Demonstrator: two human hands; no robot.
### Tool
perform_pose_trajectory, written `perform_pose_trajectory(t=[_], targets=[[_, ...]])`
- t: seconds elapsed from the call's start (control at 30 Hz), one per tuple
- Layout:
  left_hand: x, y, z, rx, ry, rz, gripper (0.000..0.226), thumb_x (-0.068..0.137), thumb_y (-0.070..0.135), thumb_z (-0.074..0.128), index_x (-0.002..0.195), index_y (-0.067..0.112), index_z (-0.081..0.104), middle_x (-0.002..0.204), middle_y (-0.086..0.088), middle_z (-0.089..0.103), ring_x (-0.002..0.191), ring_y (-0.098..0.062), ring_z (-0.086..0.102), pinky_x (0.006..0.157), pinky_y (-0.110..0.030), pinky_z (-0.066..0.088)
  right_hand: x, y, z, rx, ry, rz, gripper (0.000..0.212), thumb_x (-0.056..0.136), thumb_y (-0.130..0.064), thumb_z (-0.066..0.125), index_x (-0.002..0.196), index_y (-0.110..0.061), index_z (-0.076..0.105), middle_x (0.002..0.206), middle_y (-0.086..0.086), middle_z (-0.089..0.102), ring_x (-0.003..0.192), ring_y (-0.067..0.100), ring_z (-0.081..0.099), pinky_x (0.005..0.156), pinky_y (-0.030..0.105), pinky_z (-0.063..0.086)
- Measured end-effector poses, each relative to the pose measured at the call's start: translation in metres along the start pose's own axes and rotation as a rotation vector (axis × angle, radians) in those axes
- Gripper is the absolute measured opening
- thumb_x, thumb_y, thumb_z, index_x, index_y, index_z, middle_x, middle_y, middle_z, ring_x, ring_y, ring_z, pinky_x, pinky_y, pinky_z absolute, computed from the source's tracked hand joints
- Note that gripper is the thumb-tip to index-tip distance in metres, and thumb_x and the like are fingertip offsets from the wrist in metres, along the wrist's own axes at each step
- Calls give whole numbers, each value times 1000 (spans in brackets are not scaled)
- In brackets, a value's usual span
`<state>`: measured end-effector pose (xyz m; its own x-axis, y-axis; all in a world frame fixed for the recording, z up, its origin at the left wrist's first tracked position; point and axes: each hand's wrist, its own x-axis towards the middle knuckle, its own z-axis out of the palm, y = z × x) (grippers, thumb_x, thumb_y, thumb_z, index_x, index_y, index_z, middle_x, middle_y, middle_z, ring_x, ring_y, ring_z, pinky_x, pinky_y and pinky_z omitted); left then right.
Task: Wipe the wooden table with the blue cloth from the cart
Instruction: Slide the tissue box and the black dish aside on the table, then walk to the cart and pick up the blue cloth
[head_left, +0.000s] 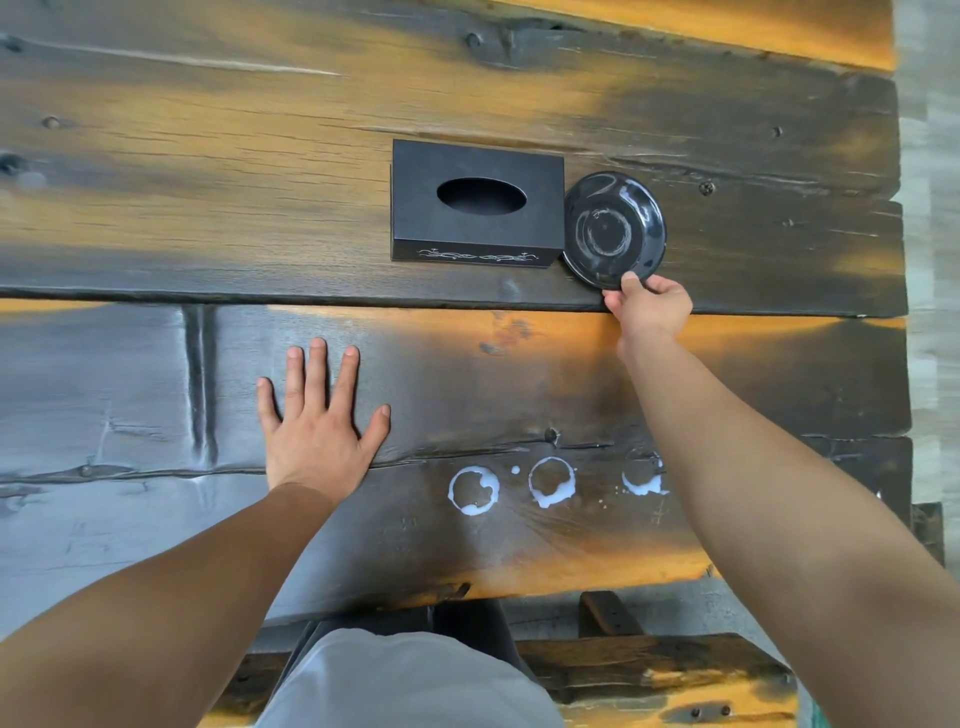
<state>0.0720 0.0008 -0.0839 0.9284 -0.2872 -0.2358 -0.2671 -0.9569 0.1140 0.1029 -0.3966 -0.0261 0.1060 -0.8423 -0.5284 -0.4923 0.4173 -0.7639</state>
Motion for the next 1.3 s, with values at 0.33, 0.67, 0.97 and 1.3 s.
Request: perform_pose_trajectory(t=[0.33, 0.67, 0.97, 1.3], targets=[[0, 1, -6, 14, -60, -3, 77, 99, 72, 15, 165, 37, 1, 175, -3, 1, 158, -18, -19, 122, -53, -16, -15, 28, -42, -356, 7, -220, 28, 90, -40, 68, 106, -18, 60, 96, 1, 73, 84, 20, 71, 82, 34, 56], [5, 2, -21, -50, -192, -11, 77, 98, 73, 21, 164, 39, 0, 175, -3, -2, 161, -27, -7, 124, -58, -7, -67, 89, -166, -758, -51, -430, 34, 98, -33, 59, 121, -8, 67, 122, 13, 67, 117, 33, 57, 105, 41, 44], [11, 17, -68, -240, -227, -44, 65, 92, 51, 59, 151, 24, 50, 166, -14, 30, 156, -31, 21, 124, -54, 22, -137, 175, -283, -751, -40, -265, 39, 99, -34, 58, 129, -10, 63, 128, 10, 64, 123, 29, 54, 107, 42, 43], [-93, 138, -72, -251, -463, 419, 31, 98, 40, 59, 104, 14, 74, 101, -9, 76, 99, -33, 70, 80, -37, 49, -189, 280, -397, -679, -92, 58, 44, 100, -45, 52, 135, -20, 58, 137, 4, 60, 127, 24, 55, 105, 44, 49]])
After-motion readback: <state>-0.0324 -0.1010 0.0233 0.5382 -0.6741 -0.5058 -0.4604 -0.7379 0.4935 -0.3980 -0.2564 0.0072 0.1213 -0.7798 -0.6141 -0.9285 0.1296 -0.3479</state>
